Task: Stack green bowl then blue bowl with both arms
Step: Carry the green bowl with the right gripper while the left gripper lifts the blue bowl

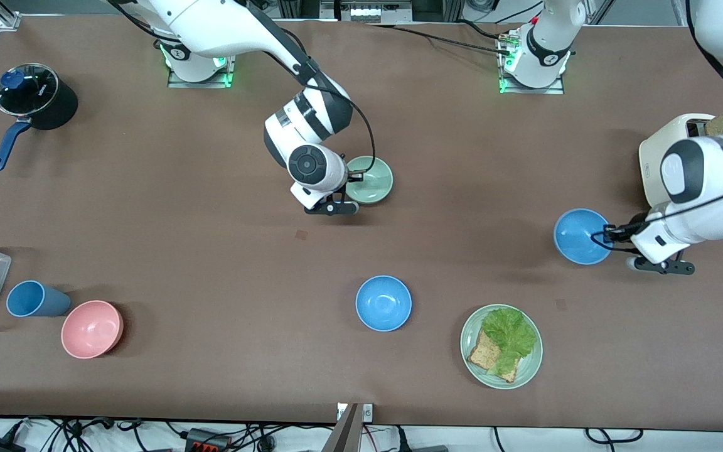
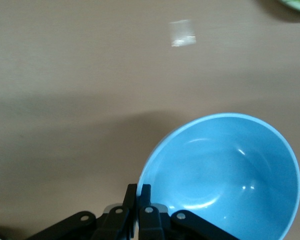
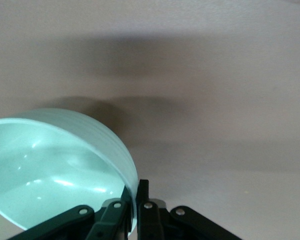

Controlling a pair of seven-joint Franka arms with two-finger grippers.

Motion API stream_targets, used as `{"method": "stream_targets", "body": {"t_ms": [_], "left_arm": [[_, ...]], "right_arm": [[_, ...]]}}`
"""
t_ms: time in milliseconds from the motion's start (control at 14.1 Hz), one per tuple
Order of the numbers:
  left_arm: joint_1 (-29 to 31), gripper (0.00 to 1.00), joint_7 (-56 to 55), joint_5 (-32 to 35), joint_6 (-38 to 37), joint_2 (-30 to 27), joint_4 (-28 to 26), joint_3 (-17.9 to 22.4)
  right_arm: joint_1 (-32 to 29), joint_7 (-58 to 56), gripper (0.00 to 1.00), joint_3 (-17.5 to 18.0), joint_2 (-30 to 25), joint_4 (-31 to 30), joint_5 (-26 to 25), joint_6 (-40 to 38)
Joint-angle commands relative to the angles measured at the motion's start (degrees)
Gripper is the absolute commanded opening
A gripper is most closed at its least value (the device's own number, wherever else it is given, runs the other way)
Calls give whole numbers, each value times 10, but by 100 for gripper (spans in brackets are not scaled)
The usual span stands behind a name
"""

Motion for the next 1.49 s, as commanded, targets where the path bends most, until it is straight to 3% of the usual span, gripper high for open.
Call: {"method": "stream_targets", "body": {"t_ms": [0, 71, 213, 497, 710, 852, 1136, 1420], "left_arm": [[5, 0, -70, 2, -51, -56, -17, -61], [6, 0, -104, 1, -70, -71, -18, -85], [6, 0, -158, 1, -105, -100, -16, -144], [6, 0, -221, -32, -114, -117, -14, -200], [5, 0, -271, -46, -117, -120, -14, -231], [4, 0, -332, -54, -113, -119, -13, -267], [-8, 0, -425, -74, -65, -85, -11, -311], [-89, 0, -504, -55, 13, -30, -11, -312]], "right_arm": [[15, 13, 0, -6, 17, 14, 20, 26], [16, 14, 4, -6, 19, 14, 22, 34], [13, 17, 100, -6, 13, 24, 23, 35], [-22, 15, 100, -23, -33, 99, 0, -53], [-69, 11, 100, -32, -73, 145, -86, -127], [-108, 8, 100, -33, -104, 148, -115, -131], [-194, -52, 100, -33, -142, 149, -126, -153], [-254, -152, 100, -42, -150, 190, -126, -213]]}}
